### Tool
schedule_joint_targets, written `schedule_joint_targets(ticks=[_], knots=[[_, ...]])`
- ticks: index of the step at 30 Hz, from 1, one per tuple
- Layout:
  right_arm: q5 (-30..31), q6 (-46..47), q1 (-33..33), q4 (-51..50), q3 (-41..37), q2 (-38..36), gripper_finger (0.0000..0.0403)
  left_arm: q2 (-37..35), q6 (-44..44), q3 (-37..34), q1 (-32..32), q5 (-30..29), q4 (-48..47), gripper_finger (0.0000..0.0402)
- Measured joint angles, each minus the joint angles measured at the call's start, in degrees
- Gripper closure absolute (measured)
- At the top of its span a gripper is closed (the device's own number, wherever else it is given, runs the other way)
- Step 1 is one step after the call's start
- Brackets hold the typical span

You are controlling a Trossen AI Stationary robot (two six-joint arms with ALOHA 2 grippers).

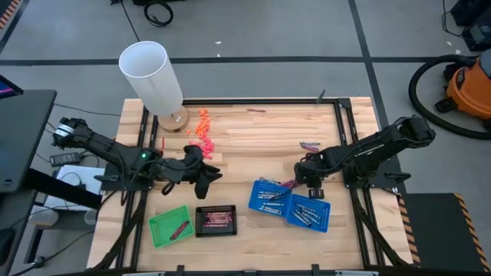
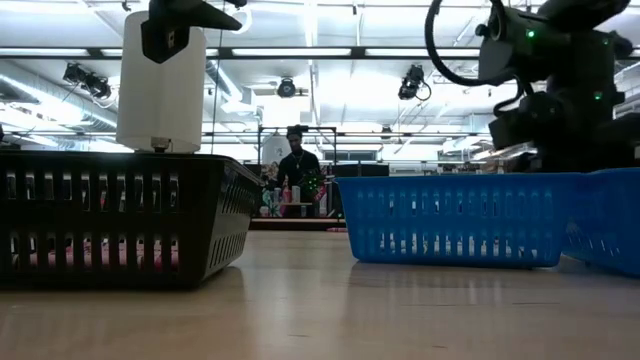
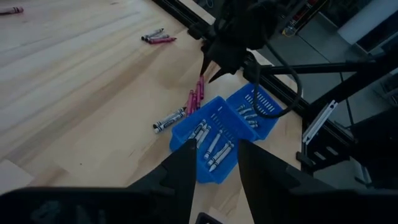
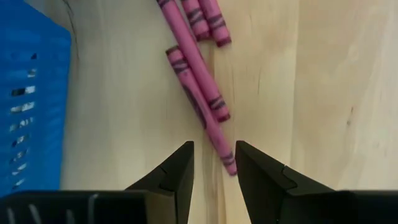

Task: Sort crayons
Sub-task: Put the red crayon into the green bin

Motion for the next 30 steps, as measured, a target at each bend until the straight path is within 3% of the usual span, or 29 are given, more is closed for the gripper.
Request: schedule_joint_targets(ticks=[16,30], knots=[[0.5,0.2,0.0,7.3,-5.0,0.1,0.0281,0.0,-1.6,0.0,-0.1,0.0,0.0,0.0276],[-0.5,2.8,2.1,8.4,-5.3,0.2,0.0353,0.0,-2.3,0.0,-0.2,3.2,-0.1,0.0276]])
